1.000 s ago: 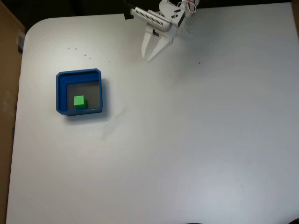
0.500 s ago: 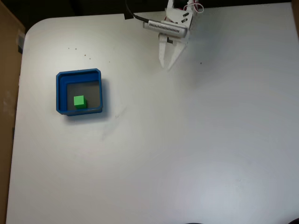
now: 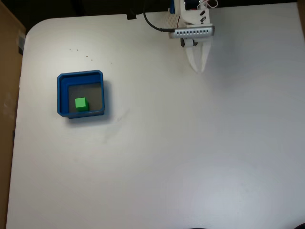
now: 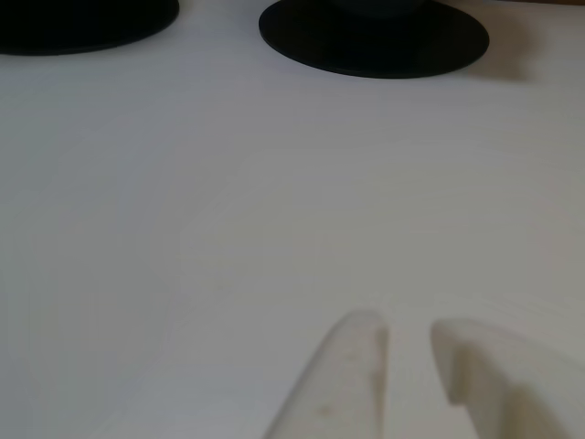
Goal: Pick up green cube and drop it in the blue box
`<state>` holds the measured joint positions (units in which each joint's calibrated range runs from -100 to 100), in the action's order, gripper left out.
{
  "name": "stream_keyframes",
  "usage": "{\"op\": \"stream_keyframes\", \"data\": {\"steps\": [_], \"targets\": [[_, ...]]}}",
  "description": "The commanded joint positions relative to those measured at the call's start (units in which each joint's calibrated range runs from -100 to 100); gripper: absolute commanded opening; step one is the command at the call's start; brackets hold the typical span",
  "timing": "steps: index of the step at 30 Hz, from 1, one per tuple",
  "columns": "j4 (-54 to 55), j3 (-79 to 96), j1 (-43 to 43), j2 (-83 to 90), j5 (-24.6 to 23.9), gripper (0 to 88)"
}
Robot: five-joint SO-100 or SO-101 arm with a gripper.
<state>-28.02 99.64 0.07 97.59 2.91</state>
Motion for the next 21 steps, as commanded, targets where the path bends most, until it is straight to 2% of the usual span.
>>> {"op": "stream_keyframes", "data": {"steps": [1,21], "targets": [[0.7,0.1,-1.4,1.2,0.1,0.5],[0.7,0.1,-1.4,0.7,-0.2,0.5]]}}
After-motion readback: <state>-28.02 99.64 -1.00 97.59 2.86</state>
